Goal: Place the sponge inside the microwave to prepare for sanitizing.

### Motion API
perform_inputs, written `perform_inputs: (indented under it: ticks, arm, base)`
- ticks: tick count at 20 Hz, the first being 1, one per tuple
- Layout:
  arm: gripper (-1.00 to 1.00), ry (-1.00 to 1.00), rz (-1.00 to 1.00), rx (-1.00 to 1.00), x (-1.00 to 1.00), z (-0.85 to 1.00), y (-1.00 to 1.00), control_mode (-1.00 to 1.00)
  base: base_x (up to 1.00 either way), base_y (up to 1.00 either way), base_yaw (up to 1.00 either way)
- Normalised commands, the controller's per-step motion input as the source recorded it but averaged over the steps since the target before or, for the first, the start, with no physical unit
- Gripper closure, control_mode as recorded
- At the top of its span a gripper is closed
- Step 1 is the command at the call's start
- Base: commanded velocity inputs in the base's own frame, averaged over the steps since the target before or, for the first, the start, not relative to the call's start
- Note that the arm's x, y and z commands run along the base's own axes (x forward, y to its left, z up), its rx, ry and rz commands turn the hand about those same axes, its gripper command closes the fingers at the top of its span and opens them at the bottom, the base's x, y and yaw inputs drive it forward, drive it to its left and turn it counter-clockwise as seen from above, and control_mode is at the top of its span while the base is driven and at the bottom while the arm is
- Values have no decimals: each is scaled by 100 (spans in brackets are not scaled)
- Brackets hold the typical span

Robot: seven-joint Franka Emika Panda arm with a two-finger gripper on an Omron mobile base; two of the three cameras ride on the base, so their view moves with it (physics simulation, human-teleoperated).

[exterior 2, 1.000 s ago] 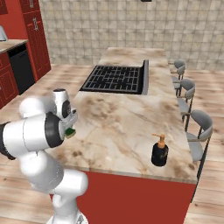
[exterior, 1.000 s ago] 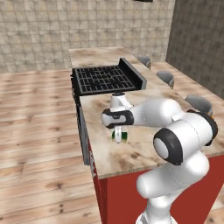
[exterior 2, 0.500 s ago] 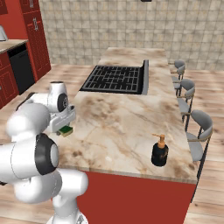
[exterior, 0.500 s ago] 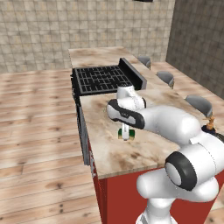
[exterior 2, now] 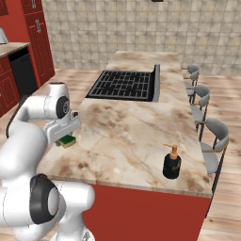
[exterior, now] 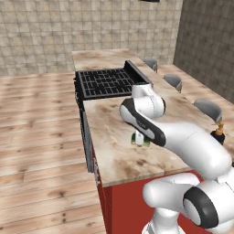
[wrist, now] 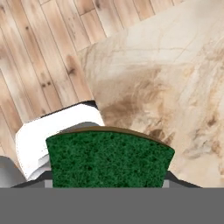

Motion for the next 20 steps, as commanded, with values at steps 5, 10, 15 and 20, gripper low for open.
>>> perform_inputs:
  ticks: [5,10,15,20]
  arm:
    - [100,-5,-15,0,-53,39,-7,-100]
    - [100,0,-13,0,-42,36,-10,-100]
    - [100,0,-7,0,-29,25,-8,-100]
    - [100,-1,-2,0,-14,8,-6,-100]
  base:
    - [0,0,0]
    - [0,0,0]
    - [0,0,0]
    - [0,0,0]
